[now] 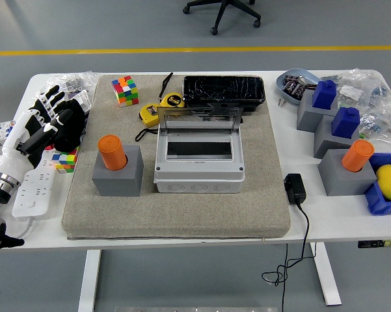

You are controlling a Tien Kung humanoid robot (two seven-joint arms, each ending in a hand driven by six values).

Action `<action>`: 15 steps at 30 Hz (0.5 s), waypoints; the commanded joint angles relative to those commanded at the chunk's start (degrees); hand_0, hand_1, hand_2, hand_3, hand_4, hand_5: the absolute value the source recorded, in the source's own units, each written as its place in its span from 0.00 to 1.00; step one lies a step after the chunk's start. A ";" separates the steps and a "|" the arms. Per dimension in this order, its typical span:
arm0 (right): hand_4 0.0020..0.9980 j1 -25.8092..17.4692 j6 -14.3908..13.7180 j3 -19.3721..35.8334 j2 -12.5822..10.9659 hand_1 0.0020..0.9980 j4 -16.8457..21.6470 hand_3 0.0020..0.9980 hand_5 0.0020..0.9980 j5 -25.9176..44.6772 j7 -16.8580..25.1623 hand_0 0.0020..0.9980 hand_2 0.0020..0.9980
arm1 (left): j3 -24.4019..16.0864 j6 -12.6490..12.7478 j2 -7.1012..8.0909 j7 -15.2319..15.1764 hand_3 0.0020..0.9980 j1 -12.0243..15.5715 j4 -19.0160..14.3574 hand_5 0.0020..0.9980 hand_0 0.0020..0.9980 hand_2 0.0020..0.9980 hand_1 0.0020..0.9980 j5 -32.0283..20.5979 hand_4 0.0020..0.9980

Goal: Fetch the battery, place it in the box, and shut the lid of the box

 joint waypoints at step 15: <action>1.00 0.06 -0.12 -0.58 -0.17 1.00 0.03 0.93 1.00 0.31 -0.23 1.00 0.95 | 5.50 -2.62 -0.42 -1.13 1.00 0.41 1.36 0.47 1.00 1.00 1.00 -7.37 1.00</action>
